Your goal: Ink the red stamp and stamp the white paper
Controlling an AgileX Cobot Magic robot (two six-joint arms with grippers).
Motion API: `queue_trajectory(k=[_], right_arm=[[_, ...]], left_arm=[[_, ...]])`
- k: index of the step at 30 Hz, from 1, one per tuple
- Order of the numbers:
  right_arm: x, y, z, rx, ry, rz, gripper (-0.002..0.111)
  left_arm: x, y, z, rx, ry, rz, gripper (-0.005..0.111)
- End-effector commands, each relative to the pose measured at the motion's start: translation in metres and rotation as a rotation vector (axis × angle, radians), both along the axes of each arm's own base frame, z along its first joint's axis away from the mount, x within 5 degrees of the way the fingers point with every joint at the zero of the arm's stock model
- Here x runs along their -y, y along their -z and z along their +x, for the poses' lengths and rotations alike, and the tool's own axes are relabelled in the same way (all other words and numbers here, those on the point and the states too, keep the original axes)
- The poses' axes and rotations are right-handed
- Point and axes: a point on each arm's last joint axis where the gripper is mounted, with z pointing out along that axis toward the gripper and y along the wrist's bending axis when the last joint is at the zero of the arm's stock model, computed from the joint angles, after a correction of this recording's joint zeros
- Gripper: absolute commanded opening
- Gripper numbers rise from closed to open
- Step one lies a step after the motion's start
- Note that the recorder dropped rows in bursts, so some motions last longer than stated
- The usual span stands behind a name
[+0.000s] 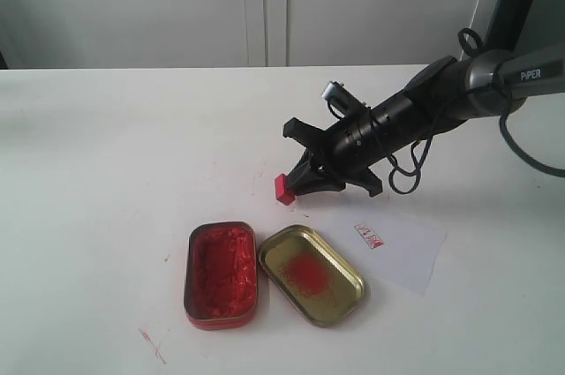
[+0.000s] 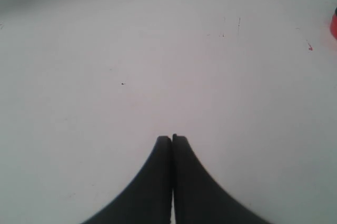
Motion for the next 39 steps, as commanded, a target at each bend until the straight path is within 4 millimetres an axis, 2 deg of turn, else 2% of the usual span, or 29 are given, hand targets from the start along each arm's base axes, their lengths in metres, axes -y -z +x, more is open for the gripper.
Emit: queue_trajectory(k=[1, 8, 17, 24, 30, 39], right_arm=[[0.004, -0.003, 0.003, 0.014, 0.009, 0.009, 0.015], [0.004, -0.002, 0.003, 0.001, 0.016, -0.004, 0.017], [0.009, 0.002, 0.002, -0.023, 0.033, -0.066, 0.043], [0.016, -0.002, 0.004, -0.013, 0.078, -0.15, 0.052], [0.023, -0.017, 0.006, 0.028, 0.127, -0.218, 0.055], [0.024, -0.022, 0.006, 0.051, 0.124, -0.226, 0.055]], left_arm=[[0.0, 0.003, 0.0, -0.007, 0.005, -0.003, 0.0], [0.0, 0.003, 0.0, -0.007, 0.005, -0.003, 0.0], [0.0, 0.003, 0.0, -0.007, 0.005, -0.003, 0.0], [0.0, 0.003, 0.0, -0.007, 0.005, -0.003, 0.0], [0.0, 0.003, 0.0, -0.007, 0.005, -0.003, 0.0], [0.0, 0.003, 0.0, -0.007, 0.005, -0.003, 0.0]])
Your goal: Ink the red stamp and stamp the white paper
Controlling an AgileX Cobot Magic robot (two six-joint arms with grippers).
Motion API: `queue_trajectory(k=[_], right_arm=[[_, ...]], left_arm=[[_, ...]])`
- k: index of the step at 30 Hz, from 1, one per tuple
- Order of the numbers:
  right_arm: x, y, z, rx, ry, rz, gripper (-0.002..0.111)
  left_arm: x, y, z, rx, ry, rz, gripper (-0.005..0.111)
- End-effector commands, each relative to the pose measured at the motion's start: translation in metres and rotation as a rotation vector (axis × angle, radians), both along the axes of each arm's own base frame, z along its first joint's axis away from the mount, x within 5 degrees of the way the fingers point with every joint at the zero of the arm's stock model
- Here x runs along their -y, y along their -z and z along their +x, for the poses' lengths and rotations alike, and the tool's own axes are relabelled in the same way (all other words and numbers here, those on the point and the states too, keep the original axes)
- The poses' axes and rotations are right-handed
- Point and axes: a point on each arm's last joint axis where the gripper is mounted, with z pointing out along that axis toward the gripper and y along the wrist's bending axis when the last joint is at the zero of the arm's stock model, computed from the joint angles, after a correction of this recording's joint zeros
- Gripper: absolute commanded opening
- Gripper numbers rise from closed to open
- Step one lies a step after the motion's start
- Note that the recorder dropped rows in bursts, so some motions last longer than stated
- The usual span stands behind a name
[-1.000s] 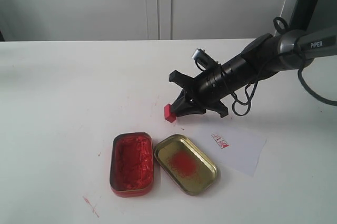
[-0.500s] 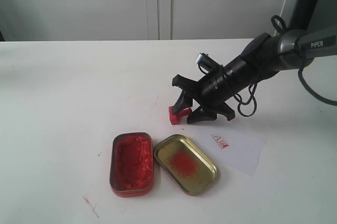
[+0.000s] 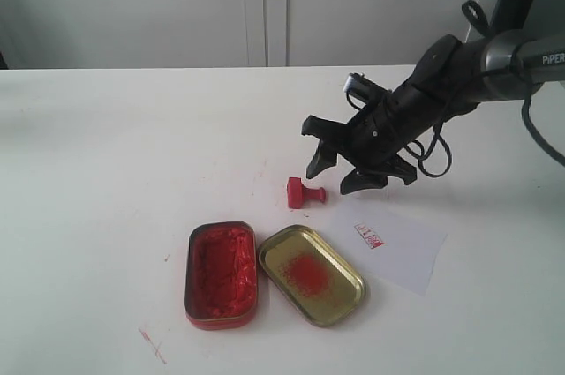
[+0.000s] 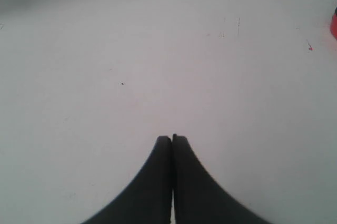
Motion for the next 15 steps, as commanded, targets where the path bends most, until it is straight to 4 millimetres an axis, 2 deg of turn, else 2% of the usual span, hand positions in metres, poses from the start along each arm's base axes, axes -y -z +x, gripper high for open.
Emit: queue_trajectory(k=[1, 4, 7, 13, 15], right_arm=[[0.003, -0.009, 0.001, 0.026, 0.0, -0.006, 0.055], [0.004, -0.013, 0.001, 0.041, -0.01, -0.017, 0.054], [0.005, -0.019, 0.0, 0.059, -0.026, -0.034, 0.045], [0.006, -0.036, -0.004, 0.085, -0.046, -0.034, 0.023], [0.007, -0.041, -0.006, 0.089, -0.064, -0.046, 0.011]], left_arm=[[0.0, 0.003, 0.0, -0.007, 0.005, -0.003, 0.0], [0.0, 0.003, 0.0, -0.007, 0.005, -0.003, 0.0], [0.0, 0.003, 0.0, -0.007, 0.005, -0.003, 0.0], [0.0, 0.003, 0.0, -0.007, 0.005, -0.003, 0.0], [0.0, 0.003, 0.0, -0.007, 0.005, -0.003, 0.0]])
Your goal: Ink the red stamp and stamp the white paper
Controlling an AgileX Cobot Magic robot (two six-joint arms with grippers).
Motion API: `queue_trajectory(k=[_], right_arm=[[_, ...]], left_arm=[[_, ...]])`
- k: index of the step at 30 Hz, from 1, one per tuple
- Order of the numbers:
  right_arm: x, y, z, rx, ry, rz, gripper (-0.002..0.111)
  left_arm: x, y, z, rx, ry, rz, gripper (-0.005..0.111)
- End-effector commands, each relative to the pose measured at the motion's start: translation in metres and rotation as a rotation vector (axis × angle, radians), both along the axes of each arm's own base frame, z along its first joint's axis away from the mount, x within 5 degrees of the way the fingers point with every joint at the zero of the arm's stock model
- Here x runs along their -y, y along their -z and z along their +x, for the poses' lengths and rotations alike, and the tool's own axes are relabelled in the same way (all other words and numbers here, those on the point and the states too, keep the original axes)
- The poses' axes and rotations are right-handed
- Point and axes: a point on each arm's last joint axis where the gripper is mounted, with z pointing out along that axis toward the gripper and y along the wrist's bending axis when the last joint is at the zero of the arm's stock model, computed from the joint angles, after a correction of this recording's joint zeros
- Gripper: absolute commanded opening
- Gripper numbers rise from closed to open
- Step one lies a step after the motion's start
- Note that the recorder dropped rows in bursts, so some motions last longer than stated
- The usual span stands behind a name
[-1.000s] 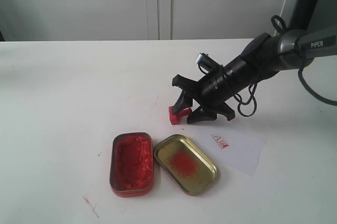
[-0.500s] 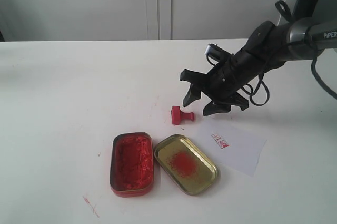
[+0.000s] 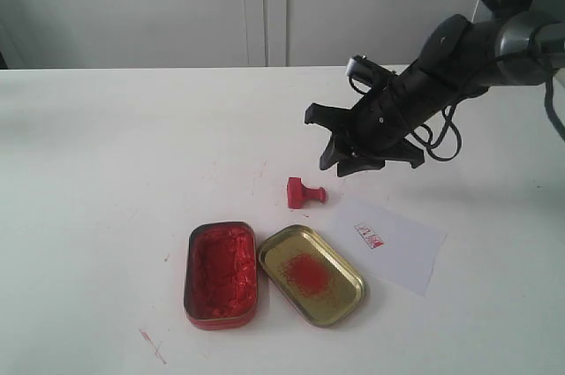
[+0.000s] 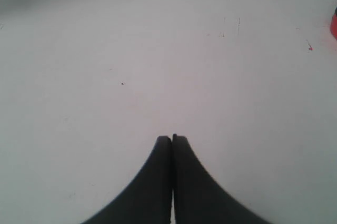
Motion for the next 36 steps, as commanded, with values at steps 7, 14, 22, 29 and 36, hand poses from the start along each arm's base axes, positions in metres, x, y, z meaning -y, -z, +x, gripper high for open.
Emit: queue_trajectory(k=[7, 14, 22, 29, 36], right_arm=[[0.008, -0.033, -0.009, 0.06, -0.077, -0.067, 0.0], [0.008, -0.044, -0.02, 0.001, -0.129, -0.059, 0.0], [0.018, -0.055, -0.037, -0.06, -0.248, -0.17, 0.0], [0.034, -0.056, -0.05, -0.164, -0.358, -0.335, 0.0], [0.043, -0.054, -0.051, -0.202, -0.319, -0.436, 0.0]], left_arm=[[0.0, 0.003, 0.0, -0.007, 0.005, -0.003, 0.0], [0.0, 0.003, 0.0, -0.007, 0.005, -0.003, 0.0], [0.0, 0.003, 0.0, -0.007, 0.005, -0.003, 0.0], [0.0, 0.003, 0.0, -0.007, 0.005, -0.003, 0.0], [0.0, 0.003, 0.0, -0.007, 0.005, -0.003, 0.0]])
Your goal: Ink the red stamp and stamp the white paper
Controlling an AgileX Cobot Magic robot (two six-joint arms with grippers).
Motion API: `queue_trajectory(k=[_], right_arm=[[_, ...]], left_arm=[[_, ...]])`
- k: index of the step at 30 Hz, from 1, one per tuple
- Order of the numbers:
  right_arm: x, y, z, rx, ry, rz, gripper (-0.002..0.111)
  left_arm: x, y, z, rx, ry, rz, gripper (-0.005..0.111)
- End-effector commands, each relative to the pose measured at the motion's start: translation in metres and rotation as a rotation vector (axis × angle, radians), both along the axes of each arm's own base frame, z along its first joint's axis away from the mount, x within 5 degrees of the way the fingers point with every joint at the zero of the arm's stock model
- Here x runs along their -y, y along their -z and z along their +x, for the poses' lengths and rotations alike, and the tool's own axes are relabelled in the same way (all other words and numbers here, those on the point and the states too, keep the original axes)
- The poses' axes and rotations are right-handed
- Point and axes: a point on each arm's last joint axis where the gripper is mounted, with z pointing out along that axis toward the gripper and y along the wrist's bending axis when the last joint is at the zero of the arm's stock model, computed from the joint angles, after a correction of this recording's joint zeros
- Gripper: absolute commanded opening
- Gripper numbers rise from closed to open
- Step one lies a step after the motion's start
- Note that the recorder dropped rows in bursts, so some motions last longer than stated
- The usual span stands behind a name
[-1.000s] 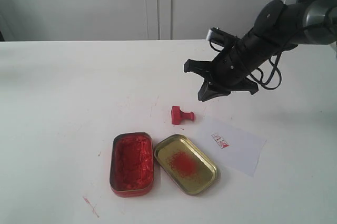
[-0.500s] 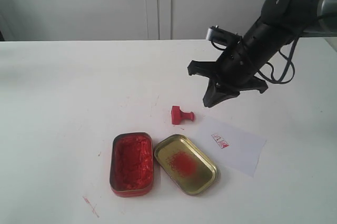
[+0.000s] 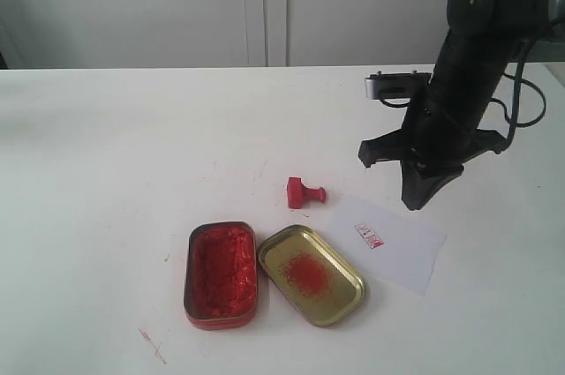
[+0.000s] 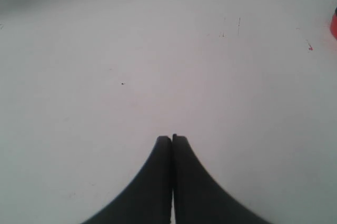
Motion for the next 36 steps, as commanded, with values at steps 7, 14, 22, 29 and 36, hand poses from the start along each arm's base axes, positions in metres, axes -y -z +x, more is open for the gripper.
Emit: queue_trajectory(k=[7, 14, 22, 29, 36], right_arm=[[0.014, -0.004, 0.002, 0.016, 0.063, -0.083, 0.0], [0.045, -0.003, 0.005, 0.001, 0.146, -0.085, 0.0], [0.089, -0.006, -0.004, -0.01, 0.273, -0.086, 0.0], [0.113, -0.017, -0.017, 0.044, 0.315, -0.124, 0.0], [0.113, -0.035, -0.038, 0.167, 0.323, -0.116, 0.0]], left_arm=[[0.0, 0.003, 0.0, -0.007, 0.005, -0.003, 0.0], [0.0, 0.003, 0.0, -0.007, 0.005, -0.003, 0.0], [0.0, 0.003, 0.0, -0.007, 0.005, -0.003, 0.0], [0.0, 0.003, 0.0, -0.007, 0.005, -0.003, 0.0], [0.0, 0.003, 0.0, -0.007, 0.005, -0.003, 0.0]])
